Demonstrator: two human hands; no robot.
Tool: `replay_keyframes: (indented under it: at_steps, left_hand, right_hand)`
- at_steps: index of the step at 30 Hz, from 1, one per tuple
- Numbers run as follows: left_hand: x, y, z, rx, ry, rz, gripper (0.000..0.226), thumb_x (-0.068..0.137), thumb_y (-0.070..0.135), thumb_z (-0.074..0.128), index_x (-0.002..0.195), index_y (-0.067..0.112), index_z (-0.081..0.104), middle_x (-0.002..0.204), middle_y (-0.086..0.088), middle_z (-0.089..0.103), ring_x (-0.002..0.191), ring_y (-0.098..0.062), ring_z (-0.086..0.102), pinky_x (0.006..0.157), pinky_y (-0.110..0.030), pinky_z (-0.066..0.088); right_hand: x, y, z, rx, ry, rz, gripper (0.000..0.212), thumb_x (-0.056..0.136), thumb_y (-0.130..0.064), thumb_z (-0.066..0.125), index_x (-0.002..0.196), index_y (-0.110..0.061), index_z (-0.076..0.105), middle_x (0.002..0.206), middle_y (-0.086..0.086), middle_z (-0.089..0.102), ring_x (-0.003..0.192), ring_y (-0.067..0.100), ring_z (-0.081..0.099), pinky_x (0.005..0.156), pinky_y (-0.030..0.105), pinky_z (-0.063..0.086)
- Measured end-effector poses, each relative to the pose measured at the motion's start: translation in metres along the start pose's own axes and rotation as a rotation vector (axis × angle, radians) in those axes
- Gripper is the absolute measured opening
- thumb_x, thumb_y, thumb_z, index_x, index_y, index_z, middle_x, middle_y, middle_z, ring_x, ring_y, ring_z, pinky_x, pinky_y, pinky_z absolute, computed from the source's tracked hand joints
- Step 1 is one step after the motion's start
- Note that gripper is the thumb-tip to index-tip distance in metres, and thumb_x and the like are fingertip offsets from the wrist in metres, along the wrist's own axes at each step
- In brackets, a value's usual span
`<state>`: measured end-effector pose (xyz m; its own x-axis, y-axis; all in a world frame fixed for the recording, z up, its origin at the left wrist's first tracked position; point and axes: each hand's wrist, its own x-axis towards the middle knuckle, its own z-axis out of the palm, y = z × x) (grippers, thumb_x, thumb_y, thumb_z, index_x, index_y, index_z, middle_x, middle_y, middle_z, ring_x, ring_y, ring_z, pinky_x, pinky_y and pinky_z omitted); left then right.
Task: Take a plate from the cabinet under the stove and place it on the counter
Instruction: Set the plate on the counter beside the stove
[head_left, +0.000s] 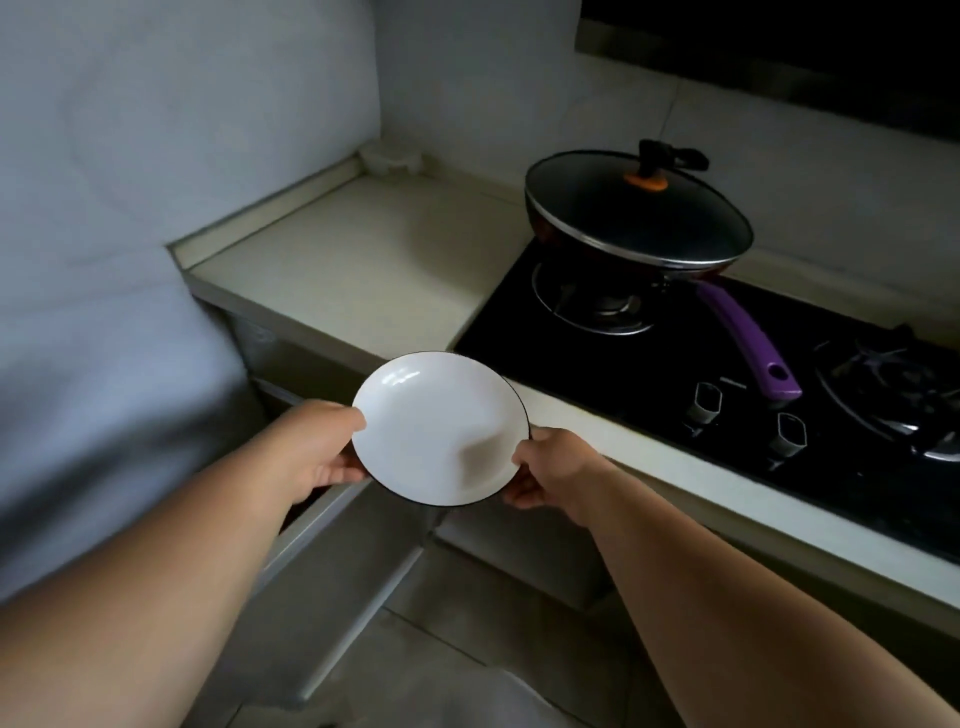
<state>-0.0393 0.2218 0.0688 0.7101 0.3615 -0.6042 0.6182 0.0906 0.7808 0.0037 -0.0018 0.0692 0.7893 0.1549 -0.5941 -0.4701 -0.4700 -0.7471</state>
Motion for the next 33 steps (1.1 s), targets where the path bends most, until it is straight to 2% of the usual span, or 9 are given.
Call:
replay_keyframes:
  at_steps: [7,10,14,17,21,23,26,30,33]
  left_hand:
    - [0.058,0.055,-0.016,-0.117,0.049,0.168,0.033,0.085,0.000,0.038,0.100,0.014,0.064,0.102,-0.007,0.065,0.089,-0.023,0.059,0.064,-0.030,0.050]
    - [0.096,0.082,-0.023,-0.109,0.036,0.211,0.034,0.086,-0.001,0.037,0.086,0.021,0.063,0.091,0.000,0.065,0.091,-0.022,0.059,0.066,-0.030,0.051]
    - [0.151,0.112,-0.031,-0.050,0.049,0.253,0.040,0.084,-0.003,0.035,0.111,0.017,0.057,0.102,-0.006,0.063,0.094,-0.027,0.060,0.083,-0.041,0.056]
    - [0.187,0.127,-0.034,0.008,0.028,0.267,0.051,0.079,0.000,0.035,0.124,0.011,0.057,0.117,-0.011,0.063,0.099,-0.029,0.063,0.070,-0.036,0.058]
    - [0.222,0.134,-0.036,0.063,0.023,0.252,0.052,0.075,0.001,0.035,0.119,0.010,0.062,0.115,-0.013,0.066,0.101,-0.034,0.065,0.070,-0.039,0.059]
    - [0.232,0.134,-0.036,0.102,0.050,0.266,0.047,0.074,0.001,0.036,0.109,0.013,0.065,0.109,-0.014,0.068,0.099,-0.036,0.066,0.076,-0.043,0.058]
    - [0.243,0.132,-0.037,0.151,0.069,0.276,0.046,0.073,0.001,0.036,0.104,0.013,0.067,0.102,-0.014,0.070,0.088,-0.033,0.064,0.075,-0.037,0.052]
    - [0.249,0.126,-0.037,0.168,0.067,0.264,0.047,0.071,0.002,0.035,0.102,0.017,0.067,0.103,-0.015,0.071,0.096,-0.038,0.066,0.081,-0.043,0.054]
    - [0.250,0.122,-0.038,0.165,0.059,0.272,0.044,0.068,0.003,0.034,0.094,0.022,0.065,0.102,-0.015,0.071,0.096,-0.039,0.066,0.079,-0.043,0.053]
  right_hand:
    - [0.052,-0.071,0.017,0.083,0.110,-0.041,0.017,0.090,-0.002,0.039,0.086,-0.006,0.055,0.064,0.013,0.059,0.054,0.023,0.058,0.049,0.029,0.049]
    - [0.085,-0.103,0.027,0.061,0.150,-0.047,0.016,0.091,-0.003,0.038,0.084,-0.008,0.052,0.063,0.012,0.059,0.053,0.023,0.058,0.049,0.029,0.050]
    - [0.127,-0.135,0.034,0.052,0.194,-0.027,0.017,0.091,-0.003,0.037,0.092,-0.009,0.052,0.067,0.014,0.064,0.058,0.024,0.063,0.057,0.031,0.057]
    - [0.149,-0.155,0.038,0.024,0.215,0.001,0.018,0.092,-0.002,0.037,0.097,-0.005,0.054,0.064,0.012,0.062,0.052,0.020,0.061,0.052,0.028,0.056]
    - [0.169,-0.172,0.042,0.016,0.196,0.077,0.028,0.094,0.002,0.036,0.113,0.006,0.056,0.064,0.011,0.056,0.051,0.017,0.053,0.050,0.023,0.048]
    - [0.175,-0.174,0.046,-0.020,0.171,0.084,0.026,0.095,0.003,0.036,0.113,0.008,0.054,0.065,0.010,0.053,0.054,0.016,0.052,0.054,0.024,0.048]
    - [0.184,-0.170,0.052,0.002,0.207,0.098,0.019,0.094,0.000,0.038,0.090,0.000,0.057,0.068,0.013,0.062,0.057,0.020,0.061,0.061,0.031,0.056]
    - [0.193,-0.163,0.058,-0.016,0.194,0.087,0.021,0.091,-0.004,0.044,0.104,0.003,0.059,0.072,0.011,0.064,0.068,0.024,0.064,0.076,0.037,0.058]
    - [0.194,-0.161,0.058,-0.025,0.172,0.118,0.016,0.095,-0.004,0.040,0.096,-0.002,0.056,0.069,0.010,0.061,0.067,0.024,0.064,0.081,0.040,0.059]
